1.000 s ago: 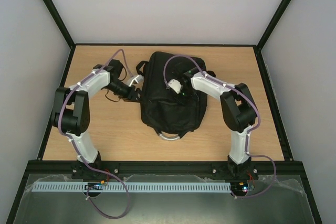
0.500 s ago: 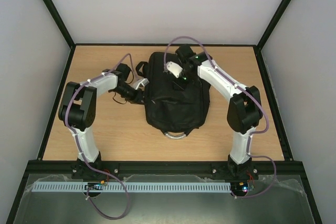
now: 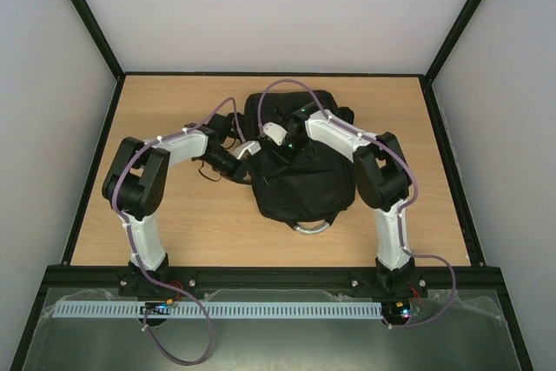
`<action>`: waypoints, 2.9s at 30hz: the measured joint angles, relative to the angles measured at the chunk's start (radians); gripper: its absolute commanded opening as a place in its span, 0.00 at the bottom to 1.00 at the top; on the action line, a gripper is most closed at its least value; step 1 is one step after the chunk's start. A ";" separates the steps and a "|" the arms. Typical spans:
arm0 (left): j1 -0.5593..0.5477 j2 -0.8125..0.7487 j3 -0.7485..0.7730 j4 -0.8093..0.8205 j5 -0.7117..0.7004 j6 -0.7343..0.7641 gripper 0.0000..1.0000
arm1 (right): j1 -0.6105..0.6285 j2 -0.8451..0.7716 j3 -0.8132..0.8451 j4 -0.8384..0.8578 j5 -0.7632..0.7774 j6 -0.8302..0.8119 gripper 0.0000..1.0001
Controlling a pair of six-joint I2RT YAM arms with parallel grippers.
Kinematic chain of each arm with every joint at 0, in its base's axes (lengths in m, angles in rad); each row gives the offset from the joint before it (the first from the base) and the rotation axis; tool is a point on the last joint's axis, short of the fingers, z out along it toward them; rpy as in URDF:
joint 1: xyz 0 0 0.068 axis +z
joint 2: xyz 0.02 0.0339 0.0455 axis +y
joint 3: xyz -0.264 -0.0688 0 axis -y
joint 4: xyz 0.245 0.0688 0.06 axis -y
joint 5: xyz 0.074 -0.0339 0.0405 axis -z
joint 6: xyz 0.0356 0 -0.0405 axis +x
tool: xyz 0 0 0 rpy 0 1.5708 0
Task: Pack the student bag
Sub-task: Zip the student bag at the center of the board.
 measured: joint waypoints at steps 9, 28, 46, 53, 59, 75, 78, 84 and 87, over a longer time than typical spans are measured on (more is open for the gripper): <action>0.005 -0.050 -0.029 0.018 -0.002 -0.016 0.36 | -0.007 -0.061 -0.068 0.045 0.024 0.022 0.25; -0.003 -0.063 -0.015 -0.029 0.029 -0.038 0.46 | -0.047 -0.262 -0.413 0.068 0.084 0.042 0.31; -0.153 0.138 0.174 -0.035 0.090 -0.084 0.02 | -0.114 -0.708 -0.521 0.032 0.057 -0.004 0.51; -0.174 0.147 0.173 0.088 0.145 -0.246 0.03 | -0.114 -0.696 -0.557 0.033 -0.087 0.123 0.38; -0.175 0.122 0.114 0.210 0.143 -0.378 0.02 | -0.114 -0.611 -0.588 0.047 -0.165 0.212 0.32; -0.174 0.113 0.090 0.294 0.174 -0.480 0.02 | -0.066 -0.518 -0.596 0.201 -0.129 0.211 0.36; -0.173 0.113 0.090 0.294 0.178 -0.480 0.02 | -0.042 -0.531 -0.615 0.242 -0.099 0.199 0.36; -0.173 0.113 0.090 0.293 0.180 -0.473 0.02 | -0.013 -0.543 -0.641 0.285 -0.052 0.186 0.30; -0.172 0.113 0.090 0.293 0.180 -0.468 0.03 | -0.010 -0.543 -0.649 0.302 -0.032 0.184 0.29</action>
